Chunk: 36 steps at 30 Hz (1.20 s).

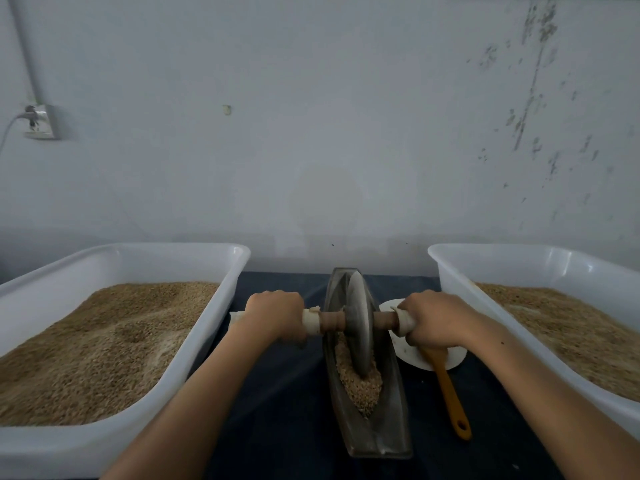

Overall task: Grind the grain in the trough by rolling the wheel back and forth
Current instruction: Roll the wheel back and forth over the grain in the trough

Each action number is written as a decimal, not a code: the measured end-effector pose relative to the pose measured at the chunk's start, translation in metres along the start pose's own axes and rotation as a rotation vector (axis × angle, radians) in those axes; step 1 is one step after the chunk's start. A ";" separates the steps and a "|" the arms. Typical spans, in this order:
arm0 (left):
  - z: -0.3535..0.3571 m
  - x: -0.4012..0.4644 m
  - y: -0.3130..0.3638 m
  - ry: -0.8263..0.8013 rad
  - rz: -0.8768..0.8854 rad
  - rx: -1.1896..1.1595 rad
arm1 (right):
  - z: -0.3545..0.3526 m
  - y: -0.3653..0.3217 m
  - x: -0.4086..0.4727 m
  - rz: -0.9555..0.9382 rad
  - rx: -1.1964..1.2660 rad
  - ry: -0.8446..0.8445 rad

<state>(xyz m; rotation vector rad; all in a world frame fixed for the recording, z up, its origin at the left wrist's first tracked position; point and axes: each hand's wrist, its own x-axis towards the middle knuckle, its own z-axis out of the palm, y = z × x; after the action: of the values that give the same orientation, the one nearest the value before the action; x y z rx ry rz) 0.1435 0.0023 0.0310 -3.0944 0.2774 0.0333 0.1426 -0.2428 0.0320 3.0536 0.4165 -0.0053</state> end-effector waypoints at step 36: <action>0.008 0.001 0.003 0.242 -0.050 0.038 | 0.014 -0.008 -0.003 0.050 0.004 0.325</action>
<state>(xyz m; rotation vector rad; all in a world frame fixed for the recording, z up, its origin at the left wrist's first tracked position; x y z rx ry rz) 0.1441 -0.0003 0.0224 -3.0644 0.2036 -0.3448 0.1376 -0.2365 0.0180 3.0699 0.3558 0.4975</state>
